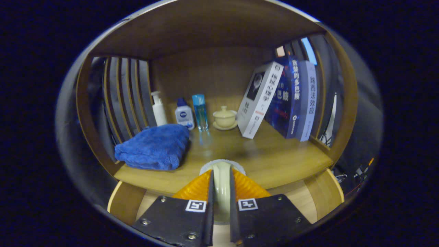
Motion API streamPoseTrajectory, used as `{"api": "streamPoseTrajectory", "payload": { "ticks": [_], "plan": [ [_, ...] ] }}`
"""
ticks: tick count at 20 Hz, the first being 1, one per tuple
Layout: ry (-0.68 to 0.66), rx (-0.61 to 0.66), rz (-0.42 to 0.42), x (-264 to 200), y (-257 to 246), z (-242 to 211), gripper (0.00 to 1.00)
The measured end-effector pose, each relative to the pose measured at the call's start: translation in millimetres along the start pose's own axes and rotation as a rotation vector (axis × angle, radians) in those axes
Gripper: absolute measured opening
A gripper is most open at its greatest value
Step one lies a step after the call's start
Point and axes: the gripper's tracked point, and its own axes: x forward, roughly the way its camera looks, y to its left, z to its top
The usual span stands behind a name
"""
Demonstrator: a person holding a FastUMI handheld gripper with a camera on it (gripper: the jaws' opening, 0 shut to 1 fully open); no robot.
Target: Pull open the drawer, take out the items inside it, and place them on the countertop above the cabinet.
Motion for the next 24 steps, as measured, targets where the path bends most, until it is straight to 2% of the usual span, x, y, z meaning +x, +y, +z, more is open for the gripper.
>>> {"api": "streamPoseTrajectory", "payload": {
  "ticks": [12,15,17,18,21,23,24],
  "plan": [
    [-0.005,0.105,-0.099,67,-8,23,0.20],
    [-0.020,0.099,-0.145,78,-9,24,0.20],
    [-0.040,0.050,-0.153,79,-8,27,0.26],
    [-0.040,0.036,-0.134,80,-3,24,0.31],
    [-0.054,-0.024,-0.125,66,3,22,0.73],
    [-0.066,-0.085,-0.177,55,-7,20,1.00],
    [-0.085,-0.117,-0.198,45,-11,23,1.00]
  ]
}}
